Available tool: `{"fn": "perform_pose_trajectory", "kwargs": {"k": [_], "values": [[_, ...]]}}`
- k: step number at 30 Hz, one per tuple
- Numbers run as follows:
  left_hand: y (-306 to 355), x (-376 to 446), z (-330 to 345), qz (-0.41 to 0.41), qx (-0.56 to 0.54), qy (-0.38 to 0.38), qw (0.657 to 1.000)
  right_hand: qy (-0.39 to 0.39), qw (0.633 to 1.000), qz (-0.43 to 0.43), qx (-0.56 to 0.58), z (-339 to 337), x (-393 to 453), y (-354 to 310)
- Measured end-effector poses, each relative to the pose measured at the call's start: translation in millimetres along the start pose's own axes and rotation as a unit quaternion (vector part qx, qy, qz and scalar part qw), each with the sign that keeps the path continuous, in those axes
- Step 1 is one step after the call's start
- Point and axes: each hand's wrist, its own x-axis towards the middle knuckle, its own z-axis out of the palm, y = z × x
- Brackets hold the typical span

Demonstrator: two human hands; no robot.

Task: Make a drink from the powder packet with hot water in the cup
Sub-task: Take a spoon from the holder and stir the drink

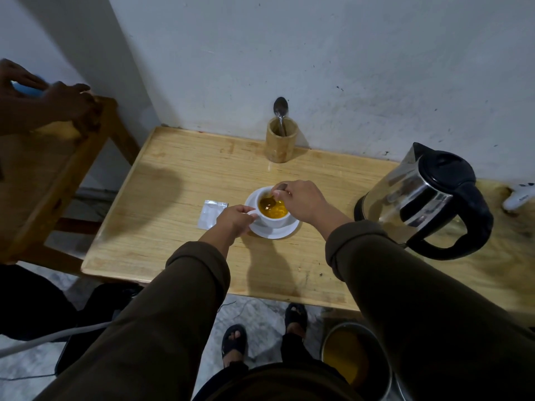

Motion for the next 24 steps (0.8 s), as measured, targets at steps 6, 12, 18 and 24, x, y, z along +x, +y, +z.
{"fn": "perform_pose_trajectory", "kwargs": {"k": [6,12,18,24], "values": [[-1,3,-1,0.001,0.007,0.000,1.000,-0.015,1.000,0.018,0.016,-3,-1,2],[-1,1,0,0.005,0.012,-0.001,1.000,0.037,0.997,0.042,-0.043,-2,-4,-3],[-1,0,-2,0.012,0.033,0.000,0.999,0.030,0.998,0.044,-0.020,6,-14,-6],[-2,-1,-3,0.018,0.052,-0.002,0.998,0.017,0.998,0.043,0.039,8,-22,-10]]}}
